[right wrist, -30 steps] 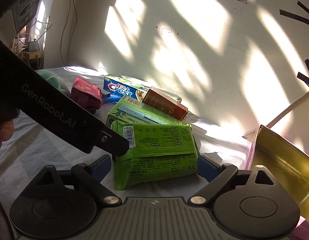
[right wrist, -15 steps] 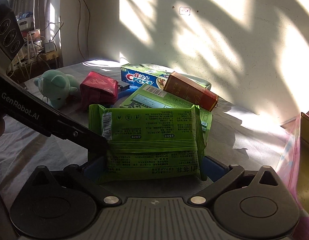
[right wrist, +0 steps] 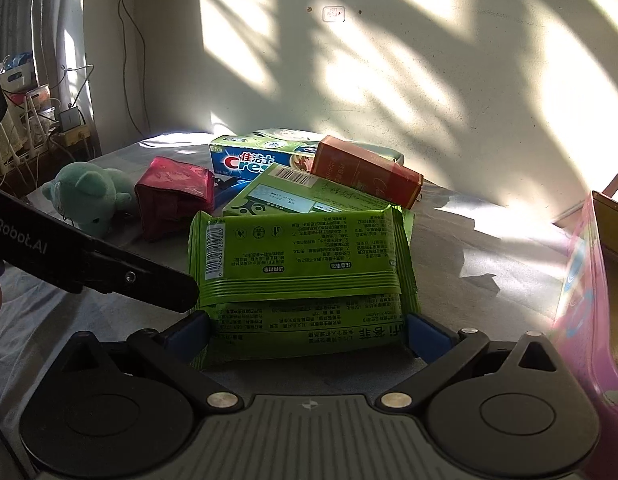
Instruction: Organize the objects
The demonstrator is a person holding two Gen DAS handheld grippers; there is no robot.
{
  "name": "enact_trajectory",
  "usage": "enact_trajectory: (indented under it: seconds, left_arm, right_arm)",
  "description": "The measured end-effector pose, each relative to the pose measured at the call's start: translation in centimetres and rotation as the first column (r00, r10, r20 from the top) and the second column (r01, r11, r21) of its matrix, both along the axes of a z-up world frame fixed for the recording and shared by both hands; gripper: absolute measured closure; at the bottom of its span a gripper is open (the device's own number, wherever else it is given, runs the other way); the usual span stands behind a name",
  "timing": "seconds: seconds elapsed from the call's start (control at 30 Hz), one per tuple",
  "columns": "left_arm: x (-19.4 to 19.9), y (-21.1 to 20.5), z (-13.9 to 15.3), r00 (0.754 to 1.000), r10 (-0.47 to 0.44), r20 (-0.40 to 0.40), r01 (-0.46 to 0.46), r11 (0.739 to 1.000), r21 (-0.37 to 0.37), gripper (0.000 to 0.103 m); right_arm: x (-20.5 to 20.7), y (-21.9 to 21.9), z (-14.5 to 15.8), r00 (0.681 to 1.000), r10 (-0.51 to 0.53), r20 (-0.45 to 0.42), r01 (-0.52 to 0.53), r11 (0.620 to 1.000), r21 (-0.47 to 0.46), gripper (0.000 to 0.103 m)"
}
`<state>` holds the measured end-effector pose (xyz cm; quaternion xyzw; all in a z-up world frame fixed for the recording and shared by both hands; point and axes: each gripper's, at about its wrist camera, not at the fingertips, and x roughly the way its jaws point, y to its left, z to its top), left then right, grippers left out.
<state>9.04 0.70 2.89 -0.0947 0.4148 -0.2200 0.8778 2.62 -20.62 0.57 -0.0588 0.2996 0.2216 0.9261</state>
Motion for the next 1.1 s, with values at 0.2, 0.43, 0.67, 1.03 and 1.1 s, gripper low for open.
enact_trajectory:
  seconds: [0.2,0.43,0.67,1.03,1.1]
  left_arm:
    - [1.6,-3.1,-1.1,0.999,-0.033,-0.038,0.034,0.999,0.017,0.062]
    - [-1.3,-4.4,1.4,0.996,-0.076,0.036,0.074,0.996,0.05,0.081]
    - [-3.6,-9.6,8.1,0.956,-0.2,0.215,0.195,0.98,0.043,0.081]
    - [-1.6,-27.6,4.7,0.871,-0.456,0.183,0.438,0.889,0.132,0.069]
    - [-1.5,-28.4,4.1,0.877,-0.446,0.18,0.422,0.893,0.158,0.061]
  right_arm:
    - [1.1,0.6,-0.4,0.999,0.03,-0.022,-0.031,0.999,-0.02,0.001]
    - [-2.4,0.6,0.7,0.995,0.002,0.104,0.001,0.999,-0.034,0.011]
    - [-7.3,-3.4,5.9,0.895,-0.157,0.418,0.195,0.98,-0.05,0.01]
    - [-6.0,-19.6,4.7,0.818,-0.517,0.251,0.533,0.846,0.003,0.005]
    - [-5.9,-20.1,3.9,0.808,-0.534,0.249,0.554,0.833,-0.011,0.005]
